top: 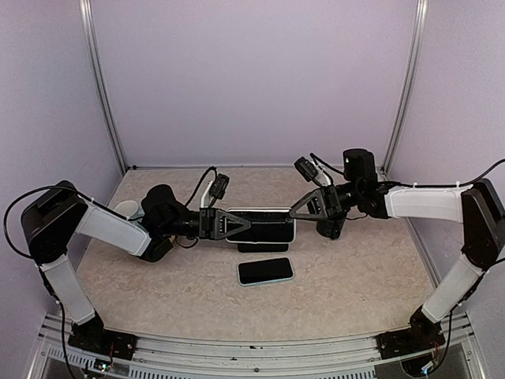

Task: Put the phone into the phone case
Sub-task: Press the phone case against the phone.

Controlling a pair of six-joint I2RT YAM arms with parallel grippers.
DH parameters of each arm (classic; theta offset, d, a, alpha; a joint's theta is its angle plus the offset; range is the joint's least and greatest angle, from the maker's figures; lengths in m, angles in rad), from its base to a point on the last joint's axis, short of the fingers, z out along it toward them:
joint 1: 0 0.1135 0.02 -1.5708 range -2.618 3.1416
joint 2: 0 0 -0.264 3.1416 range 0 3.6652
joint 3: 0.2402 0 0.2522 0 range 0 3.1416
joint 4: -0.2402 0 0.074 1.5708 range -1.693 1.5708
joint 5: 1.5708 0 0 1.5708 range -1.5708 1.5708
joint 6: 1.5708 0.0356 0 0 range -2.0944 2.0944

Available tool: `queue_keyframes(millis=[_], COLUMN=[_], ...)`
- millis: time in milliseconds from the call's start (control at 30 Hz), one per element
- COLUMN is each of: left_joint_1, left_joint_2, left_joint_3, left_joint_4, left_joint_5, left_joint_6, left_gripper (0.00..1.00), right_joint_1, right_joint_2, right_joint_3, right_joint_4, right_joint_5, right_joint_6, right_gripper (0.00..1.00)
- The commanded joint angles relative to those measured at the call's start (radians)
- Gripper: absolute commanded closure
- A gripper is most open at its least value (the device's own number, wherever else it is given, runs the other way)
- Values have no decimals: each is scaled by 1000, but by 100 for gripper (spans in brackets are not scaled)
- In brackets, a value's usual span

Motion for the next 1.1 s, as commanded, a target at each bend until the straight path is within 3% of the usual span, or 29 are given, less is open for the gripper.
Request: queue_keyframes(millis=[0,200,333,433,500,633,833,933,1067], left_joint_1=[4,4,4,5,5,4,4,6,16], left_joint_2=[-35,-30,-28,-28,-27,-26,-28,-32,-48], left_joint_3=[20,20,22,22,23,21,18,11,-10], left_joint_4=[-44,-45,-48,-51,-51,-41,-33,-24,17], left_joint_5=[-80,-84,-83,-82,-80,-74,-73,-82,-95], left_joint_6=[41,42,43,46,45,43,43,42,28], left_gripper=[100,100,80,76,77,100,100,100,100], right_joint_1=[24,24,24,24,24,24,24,23,24], right_joint_2=[12,29,45,52,54,52,46,37,29], right_joint_3=[46,57,87,100,106,112,116,114,95], right_joint_4=[-91,-136,-217,-239,-241,-241,-241,-248,-254], right_joint_5=[-14,14,59,82,87,94,108,135,141], right_joint_6=[-79,-103,-149,-161,-161,-158,-152,-152,-155], right_gripper=[86,94,100,100,100,100,100,83,68])
